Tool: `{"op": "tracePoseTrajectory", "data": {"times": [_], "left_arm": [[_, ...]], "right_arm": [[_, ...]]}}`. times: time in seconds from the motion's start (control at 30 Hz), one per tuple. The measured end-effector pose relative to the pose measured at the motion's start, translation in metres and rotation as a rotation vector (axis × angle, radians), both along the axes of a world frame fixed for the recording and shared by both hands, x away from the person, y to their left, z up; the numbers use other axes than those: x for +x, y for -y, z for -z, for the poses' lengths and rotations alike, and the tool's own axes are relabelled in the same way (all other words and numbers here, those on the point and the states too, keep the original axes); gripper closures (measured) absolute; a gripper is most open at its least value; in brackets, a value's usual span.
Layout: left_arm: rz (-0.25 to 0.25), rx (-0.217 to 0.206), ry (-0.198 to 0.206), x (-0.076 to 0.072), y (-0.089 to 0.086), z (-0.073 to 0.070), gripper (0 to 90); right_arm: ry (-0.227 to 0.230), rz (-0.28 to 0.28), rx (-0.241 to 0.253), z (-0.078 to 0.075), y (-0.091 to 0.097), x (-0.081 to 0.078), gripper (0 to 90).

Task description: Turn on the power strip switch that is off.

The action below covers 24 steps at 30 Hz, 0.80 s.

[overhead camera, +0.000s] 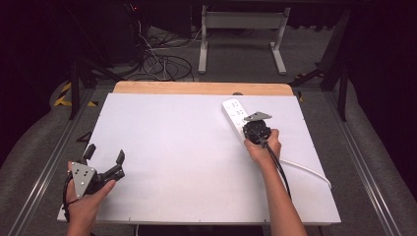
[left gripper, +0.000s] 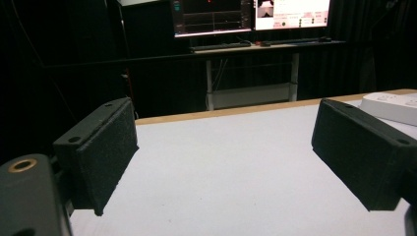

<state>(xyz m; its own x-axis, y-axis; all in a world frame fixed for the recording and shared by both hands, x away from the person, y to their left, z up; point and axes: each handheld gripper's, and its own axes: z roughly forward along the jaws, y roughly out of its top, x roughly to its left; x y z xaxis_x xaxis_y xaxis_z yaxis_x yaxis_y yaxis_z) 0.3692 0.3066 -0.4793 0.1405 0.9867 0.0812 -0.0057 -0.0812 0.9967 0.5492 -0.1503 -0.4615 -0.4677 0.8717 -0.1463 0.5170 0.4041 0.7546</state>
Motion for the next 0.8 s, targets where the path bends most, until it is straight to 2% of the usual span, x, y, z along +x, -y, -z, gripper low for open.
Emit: {"op": "tracePoseTrajectory", "data": {"times": [0.13,0.2,0.37,0.43,0.53,0.7,0.8], "left_arm": [[0.011,0.013,-0.005,0.002,0.003,0.001,10.8],[0.013,0.014,-0.006,0.003,0.004,0.001,10.8],[0.023,0.022,-0.008,0.004,0.007,0.001,10.8],[0.025,0.024,-0.007,0.004,0.007,0.001,10.8],[0.03,0.027,-0.005,0.004,0.009,0.0,10.8],[0.036,0.032,-0.005,0.005,0.011,0.0,10.8],[0.037,0.038,-0.008,0.006,0.013,0.0,10.8]], "right_arm": [[0.054,-0.001,0.07,-0.001,0.005,-0.004,90.0],[0.073,-0.011,0.079,0.0,0.007,-0.007,90.0],[0.095,-0.016,0.15,-0.004,0.017,-0.015,90.0],[0.107,-0.018,0.164,-0.005,0.021,-0.019,90.0],[0.126,-0.023,0.218,-0.006,0.028,-0.025,90.0],[0.21,-0.051,0.296,-0.009,0.042,-0.046,90.0],[0.265,-0.046,0.331,-0.009,0.058,-0.061,90.0]]}}
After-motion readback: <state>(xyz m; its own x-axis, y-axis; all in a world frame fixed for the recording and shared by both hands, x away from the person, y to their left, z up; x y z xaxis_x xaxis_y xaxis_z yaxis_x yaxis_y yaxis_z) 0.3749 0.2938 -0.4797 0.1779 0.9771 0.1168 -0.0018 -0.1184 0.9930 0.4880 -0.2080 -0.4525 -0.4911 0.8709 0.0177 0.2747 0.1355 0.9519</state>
